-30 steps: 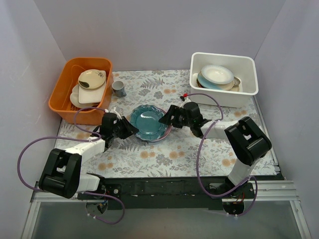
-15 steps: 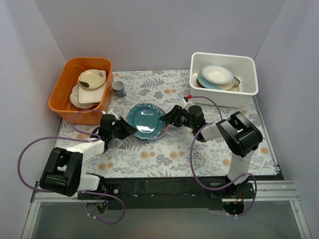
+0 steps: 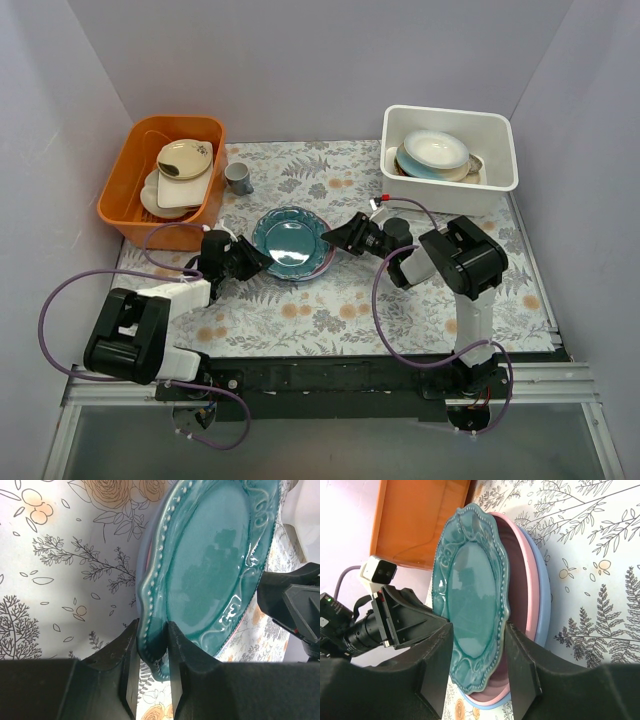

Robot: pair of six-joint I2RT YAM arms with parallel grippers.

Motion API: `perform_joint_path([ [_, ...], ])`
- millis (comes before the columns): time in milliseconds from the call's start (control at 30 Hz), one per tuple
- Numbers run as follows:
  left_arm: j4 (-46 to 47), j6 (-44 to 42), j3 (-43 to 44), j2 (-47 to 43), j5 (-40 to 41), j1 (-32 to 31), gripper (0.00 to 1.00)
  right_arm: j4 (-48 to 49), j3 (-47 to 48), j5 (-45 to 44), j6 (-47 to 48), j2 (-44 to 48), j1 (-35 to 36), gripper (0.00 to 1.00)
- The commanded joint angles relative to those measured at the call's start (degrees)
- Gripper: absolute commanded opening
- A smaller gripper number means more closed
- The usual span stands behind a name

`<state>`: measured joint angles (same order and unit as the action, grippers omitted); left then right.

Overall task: Place the plates into the plastic bin on the countertop
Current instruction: Pick up the plate at the center of the board.

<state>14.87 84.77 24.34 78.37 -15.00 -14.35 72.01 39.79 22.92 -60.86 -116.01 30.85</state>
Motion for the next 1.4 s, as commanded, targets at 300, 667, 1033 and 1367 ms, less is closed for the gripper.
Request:
perform_joint_path([
  [300, 5.0, -3.9, 0.4, 2.0, -10.5, -3.8, 0.0, -3.1, 3.6, 26.5, 3.8, 1.1, 7.3, 0.11],
  [667, 5.0, -3.9, 0.6, 1.3, -11.2, -3.8, 0.0, -31.3, 7.7, 16.9, 17.8, 5.9, 9.1, 0.11],
  [1033, 3.9, -4.7, 0.3, -0.1, -10.8, -3.8, 0.0, -26.0, 5.8, 18.0, 14.9, 6.1, 9.1, 0.01],
  [1367, 0.2, -5.8, 1.2, -3.4, -8.6, -3.8, 0.0, -39.6, 7.8, 9.6, 23.9, 15.5, 9.1, 0.01],
])
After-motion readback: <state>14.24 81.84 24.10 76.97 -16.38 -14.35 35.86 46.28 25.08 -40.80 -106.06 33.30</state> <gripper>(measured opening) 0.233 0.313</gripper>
